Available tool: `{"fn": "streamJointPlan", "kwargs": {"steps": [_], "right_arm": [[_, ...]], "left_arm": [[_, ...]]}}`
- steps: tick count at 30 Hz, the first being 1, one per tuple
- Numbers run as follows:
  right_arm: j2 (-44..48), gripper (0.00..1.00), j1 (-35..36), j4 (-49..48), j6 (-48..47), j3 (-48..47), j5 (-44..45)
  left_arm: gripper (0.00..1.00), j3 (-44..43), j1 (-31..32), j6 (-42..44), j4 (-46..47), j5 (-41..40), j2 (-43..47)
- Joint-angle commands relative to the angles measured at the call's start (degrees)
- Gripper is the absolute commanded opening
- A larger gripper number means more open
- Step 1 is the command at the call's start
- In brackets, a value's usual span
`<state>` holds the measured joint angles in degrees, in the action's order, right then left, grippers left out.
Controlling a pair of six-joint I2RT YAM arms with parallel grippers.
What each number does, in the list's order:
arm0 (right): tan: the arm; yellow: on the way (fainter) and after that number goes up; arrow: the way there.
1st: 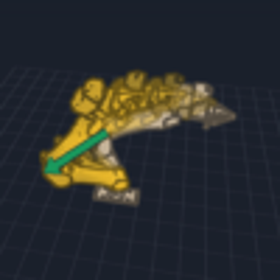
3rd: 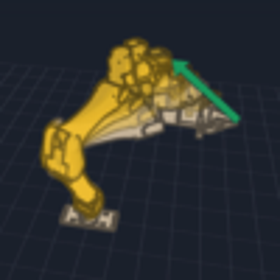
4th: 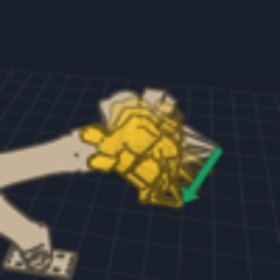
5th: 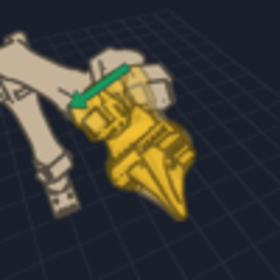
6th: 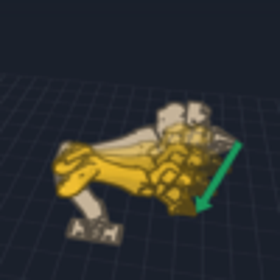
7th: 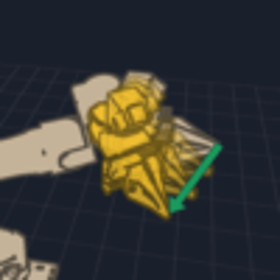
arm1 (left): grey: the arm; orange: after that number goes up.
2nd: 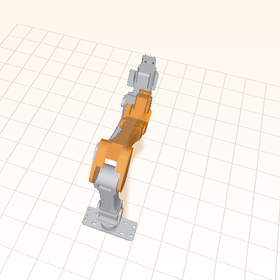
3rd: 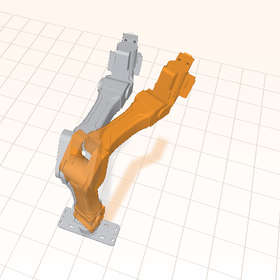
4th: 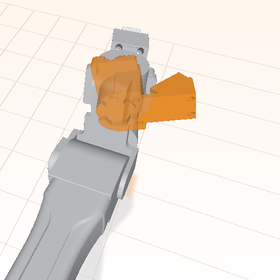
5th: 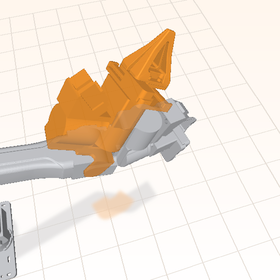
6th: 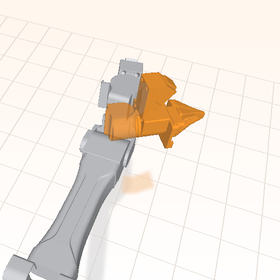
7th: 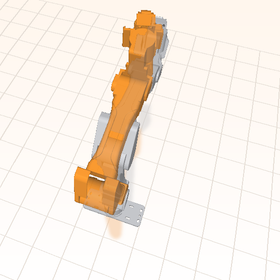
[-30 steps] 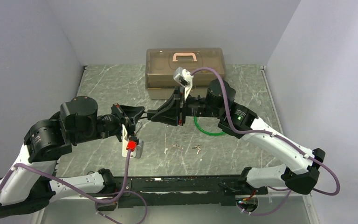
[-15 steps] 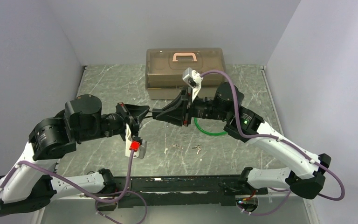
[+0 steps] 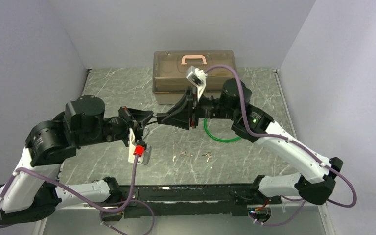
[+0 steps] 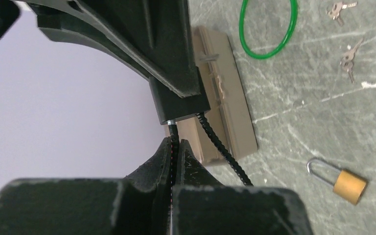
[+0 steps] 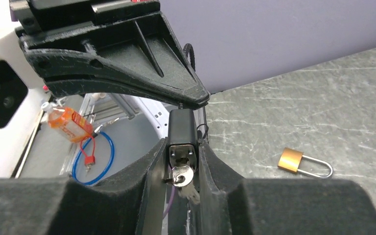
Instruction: Unlock with the key
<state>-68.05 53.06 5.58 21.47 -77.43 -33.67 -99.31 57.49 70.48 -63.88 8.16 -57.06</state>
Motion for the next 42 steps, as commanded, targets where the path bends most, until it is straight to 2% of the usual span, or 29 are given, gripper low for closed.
{"fn": "streamJointPlan", "kwargs": {"steps": [1, 7, 10, 16, 21, 33, 42], "right_arm": [[-4.48, 0.34, -1.91, 12.03, -4.21, -14.13, -4.15], [-11.38, 0.63, -2.41, 28.13, -12.01, -28.32, -8.17], [-12.93, 0.69, -2.47, 31.86, -13.81, -30.48, -9.06], [-18.24, 0.71, -1.95, 38.98, -17.04, -37.8, -10.51], [-20.19, 0.71, -0.9, 40.04, -18.95, -39.96, -10.06], [-28.09, 0.64, 5.69, 45.0, -26.61, -49.62, -6.48], [-30.7, 0.57, 8.31, 48.67, -29.4, -50.69, -4.99]], "left_arm": [[0.0, -4.37, -1.26, 2.24, -6.58, -6.38, 3.36], [0.0, -4.22, -0.92, 3.09, -8.93, -6.65, 3.42], [0.0, -3.64, -0.75, 2.79, -8.95, -6.23, 3.66], [0.0, -3.96, -0.15, 2.98, -10.66, -4.96, 3.06], [0.0, -3.55, 0.59, 3.07, -10.64, -4.41, 2.83], [0.0, -1.94, 2.08, 2.79, -11.11, -4.13, 2.72], [0.0, -2.29, 2.58, 3.08, -11.18, -4.56, 2.63]]}}
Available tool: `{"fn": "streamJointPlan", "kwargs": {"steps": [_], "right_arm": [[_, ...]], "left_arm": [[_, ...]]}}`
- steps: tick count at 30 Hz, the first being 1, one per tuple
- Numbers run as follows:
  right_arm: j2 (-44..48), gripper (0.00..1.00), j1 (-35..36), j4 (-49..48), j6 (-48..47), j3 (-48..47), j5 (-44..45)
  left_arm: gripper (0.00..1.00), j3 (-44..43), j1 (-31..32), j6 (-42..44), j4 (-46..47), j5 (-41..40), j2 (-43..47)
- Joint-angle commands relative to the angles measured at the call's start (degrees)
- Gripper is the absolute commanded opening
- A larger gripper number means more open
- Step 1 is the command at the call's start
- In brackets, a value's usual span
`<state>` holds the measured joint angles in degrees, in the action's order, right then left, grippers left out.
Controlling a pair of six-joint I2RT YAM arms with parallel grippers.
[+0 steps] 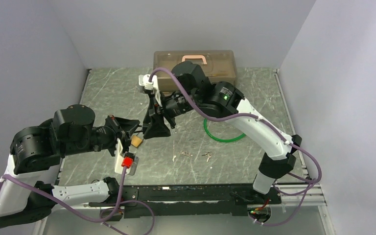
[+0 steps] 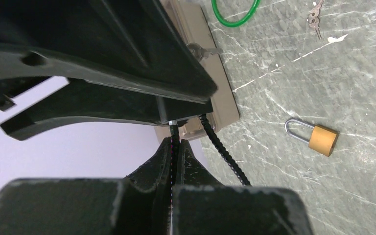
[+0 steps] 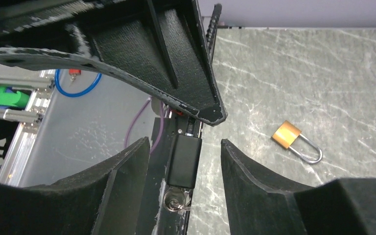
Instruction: Unlock with the key
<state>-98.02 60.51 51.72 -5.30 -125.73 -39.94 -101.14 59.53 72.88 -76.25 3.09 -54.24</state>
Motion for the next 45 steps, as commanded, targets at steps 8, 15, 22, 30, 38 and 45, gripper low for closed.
{"fn": "streamJointPlan", "kwargs": {"steps": [8, 15, 22, 30, 38, 45], "right_arm": [[-2.97, 0.4, 1.1, 2.75, -2.27, -3.73, 0.98], [-2.86, 0.0, 1.06, 2.95, -2.45, -2.59, 1.68], [4.44, 0.0, 0.87, -10.89, 0.5, 10.82, 3.47], [12.36, 0.0, -1.72, -35.36, 9.86, 25.23, 9.72], [23.68, 0.0, -6.71, -49.95, 16.7, 43.04, 15.42], [25.72, 0.0, -7.42, -45.75, 16.42, 47.32, 14.24]], "left_arm": [[0.0, -0.28, 1.58, 0.82, 1.1, 0.71, -0.67], [0.0, 0.29, 3.08, 1.64, 0.97, -1.14, -0.74], [0.0, 0.95, 3.38, 1.12, 1.11, -0.9, -0.24], [0.0, 0.31, 4.53, -3.58, -3.53, 6.94, -1.4], [0.0, 4.5, 4.43, -1.15, 0.75, -2.77, 3.07], [0.0, 0.94, 3.75, 2.48, 2.48, -7.41, 4.3]]}}
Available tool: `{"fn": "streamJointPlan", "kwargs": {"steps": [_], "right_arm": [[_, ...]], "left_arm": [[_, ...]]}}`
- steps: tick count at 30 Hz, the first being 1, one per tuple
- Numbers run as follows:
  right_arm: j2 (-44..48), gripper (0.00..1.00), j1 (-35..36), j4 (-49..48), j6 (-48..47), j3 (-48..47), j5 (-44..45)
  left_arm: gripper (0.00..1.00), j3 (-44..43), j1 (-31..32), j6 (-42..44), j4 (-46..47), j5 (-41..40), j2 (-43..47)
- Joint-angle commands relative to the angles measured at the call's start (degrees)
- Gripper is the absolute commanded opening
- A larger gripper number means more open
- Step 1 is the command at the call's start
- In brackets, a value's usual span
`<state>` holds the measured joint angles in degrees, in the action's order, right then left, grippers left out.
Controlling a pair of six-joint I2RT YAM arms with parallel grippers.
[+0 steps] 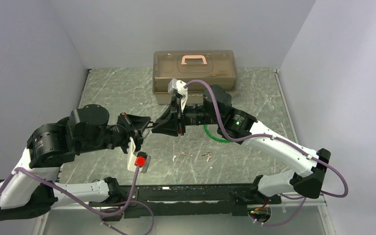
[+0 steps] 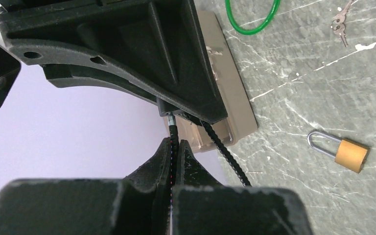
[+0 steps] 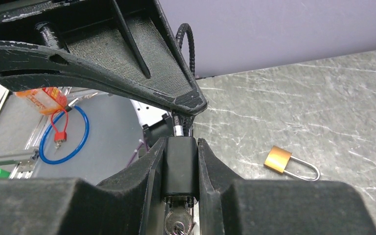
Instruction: Unlock with the key
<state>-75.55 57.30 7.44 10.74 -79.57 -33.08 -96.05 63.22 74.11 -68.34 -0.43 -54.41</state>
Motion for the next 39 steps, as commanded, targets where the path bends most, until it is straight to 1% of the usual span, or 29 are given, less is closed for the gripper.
{"fn": "streamJointPlan", "kwargs": {"steps": [1, 4, 6, 7, 9, 10, 11, 12, 14, 15, 16, 17, 20, 21, 22, 23, 24, 26, 28, 30, 32, 34, 37, 39], "right_arm": [[3.1, 0.0, -4.2, -0.63, 0.15, 0.72, 7.47], [4.87, 0.0, -4.51, 1.04, -0.73, 0.77, 10.62], [7.64, 0.0, -5.56, 1.03, -0.68, 2.53, 11.67], [8.79, 0.0, -6.0, 1.02, -0.33, 3.52, 11.5], [9.71, 0.0, -6.64, 2.11, 0.01, 4.85, 10.35], [9.67, 0.0, -6.7, 2.46, 0.27, 5.41, 9.65], [9.59, 0.0, -6.74, 2.34, 0.82, 6.04, 9.08], [9.54, 0.0, -6.71, 1.88, 1.47, 6.77, 8.42], [9.38, 0.0, -6.75, 1.15, 2.18, 7.39, 8.03], [9.6, 0.0, -6.75, 1.18, 1.97, 7.48, 8.28], [10.02, 0.0, -6.7, 1.0, 1.92, 7.71, 8.49], [10.56, 0.0, -6.71, 1.0, 1.76, 7.91, 8.99], [11.53, 0.0, -6.83, 2.77, 1.0, 7.77, 8.19], [11.25, 0.0, -6.86, 3.5, 0.93, 7.68, 6.41], [10.36, 0.0, -6.79, 4.66, 0.97, 7.38, 4.86], [9.17, 0.0, -6.51, 5.79, 1.26, 7.02, 3.2], [8.15, 0.0, -6.09, 6.88, 1.3, 6.87, 2.46], [7.01, 0.0, -5.21, 7.0, 1.3, 7.15, 1.82], [5.75, 0.0, -4.33, 7.56, 1.07, 6.38, 1.11], [3.0, 0.0, -2.98, 10.41, -0.26, 3.83, 0.9], [0.11, 0.0, -0.89, 13.11, -1.87, 1.53, 1.55], [-1.56, 0.0, 0.73, 15.0, -2.81, -0.17, 1.67], [-2.99, 0.0, 2.44, 15.21, -2.75, -0.54, 1.74], [-3.66, 0.0, 3.21, 15.06, -2.39, -0.23, 2.33]], "left_arm": [[0.0, -4.83, -0.06, 1.2, -5.44, -3.93, 4.25], [0.0, -4.93, -0.31, 1.49, -7.21, -3.61, 4.81], [0.0, -3.86, -0.82, 1.88, -5.63, -5.18, 6.16], [0.0, -3.09, -1.08, 2.35, -3.1, -6.74, 7.14], [0.0, -0.37, -1.38, 2.24, 8.48, -11.07, 9.62], [0.0, 0.42, -1.55, 0.87, 15.38, -12.45, 10.56], [0.0, -0.43, -1.78, -2.07, 18.99, -12.56, 10.63], [0.0, -2.63, -2.11, -4.68, 18.55, -11.74, 9.65], [0.0, -7.64, -3.28, -8.95, 13.76, -9.92, 6.75], [0.0, -9.92, -3.86, -9.88, 11.78, -8.58, 5.59], [0.0, -10.17, -4.17, -9.81, 11.21, -7.71, 5.63], [0.0, -9.38, -4.38, -8.62, 11.54, -7.48, 6.15], [0.0, -5.74, -4.42, -2.56, 8.29, -6.85, 7.84], [0.0, -4.32, -4.42, -1.64, 10.52, -7.36, 8.67], [0.0, -3.53, -4.42, -1.0, 15.36, -8.08, 9.39], [0.0, -3.76, -4.42, -0.32, 20.74, -8.1, 9.5], [0.0, -5.42, -4.42, 0.4, 22.02, -7.62, 8.82], [0.0, -9.56, -4.41, 0.91, 20.74, -5.38, 6.68], [0.0, -10.8, -4.43, 3.03, 18.71, -1.87, 5.71], [0.0, -8.48, -4.42, 7.71, 16.76, 1.88, 6.56], [0.0, -2.76, -4.42, 11.72, 16.6, 3.93, 8.24], [0.0, 2.38, -4.44, 14.51, 18.86, 4.68, 10.44], [0.0, 6.31, -4.42, 15.24, 24.81, 5.5, 11.84], [0.0, 5.22, -4.42, 13.72, 25.88, 5.69, 10.97]]}}
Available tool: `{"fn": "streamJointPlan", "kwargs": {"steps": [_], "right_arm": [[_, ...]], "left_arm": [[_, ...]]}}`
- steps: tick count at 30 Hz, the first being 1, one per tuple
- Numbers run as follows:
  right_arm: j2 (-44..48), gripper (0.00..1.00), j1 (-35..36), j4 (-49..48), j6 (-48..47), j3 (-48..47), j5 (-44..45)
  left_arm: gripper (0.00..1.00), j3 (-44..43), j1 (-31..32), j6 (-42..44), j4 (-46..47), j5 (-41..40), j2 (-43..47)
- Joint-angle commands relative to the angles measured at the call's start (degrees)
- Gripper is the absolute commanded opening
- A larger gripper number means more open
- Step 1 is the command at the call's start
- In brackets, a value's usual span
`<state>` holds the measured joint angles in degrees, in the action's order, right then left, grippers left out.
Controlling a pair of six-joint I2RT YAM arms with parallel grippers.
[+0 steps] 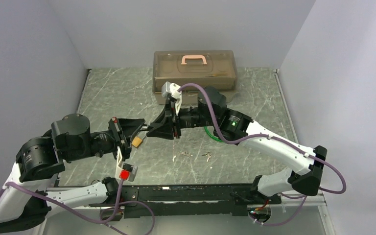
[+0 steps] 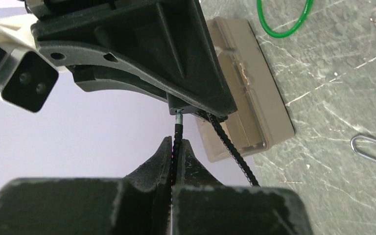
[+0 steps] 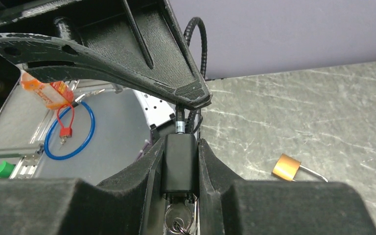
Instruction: Unlock with the key
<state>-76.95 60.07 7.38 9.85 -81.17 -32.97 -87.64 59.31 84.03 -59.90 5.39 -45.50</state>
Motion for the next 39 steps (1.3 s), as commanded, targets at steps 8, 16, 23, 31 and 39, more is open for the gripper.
{"fn": "streamJointPlan", "kwargs": {"steps": [8, 16, 23, 31, 39], "right_arm": [[7.35, 0.0, -6.32, -2.82, 5.28, 5.64, 6.25], [15.47, 0.0, -11.42, -17.07, 11.63, 16.31, 10.07], [21.63, 0.0, -13.1, -16.4, 13.03, 24.2, 12.23], [19.52, 0.0, -13.02, -18.24, 14.91, 24.27, 8.05], [14.14, 0.0, -11.8, -7.87, 5.6, 13.3, 2.26]], "left_arm": [[0.0, -4.88, -0.51, -9.79, -0.88, 4.46, 0.7], [0.0, -15.67, -0.25, -13.14, -29.67, 3.74, -9.86], [0.0, -11.35, 0.02, -17.53, -3.99, -11.48, -3.15], [0.36, -17.51, -1.24, -23.35, -8.77, -1.22, -4.55], [0.87, -22.97, -1.3, -33.66, -10.4, 1.26, -10.03]]}}
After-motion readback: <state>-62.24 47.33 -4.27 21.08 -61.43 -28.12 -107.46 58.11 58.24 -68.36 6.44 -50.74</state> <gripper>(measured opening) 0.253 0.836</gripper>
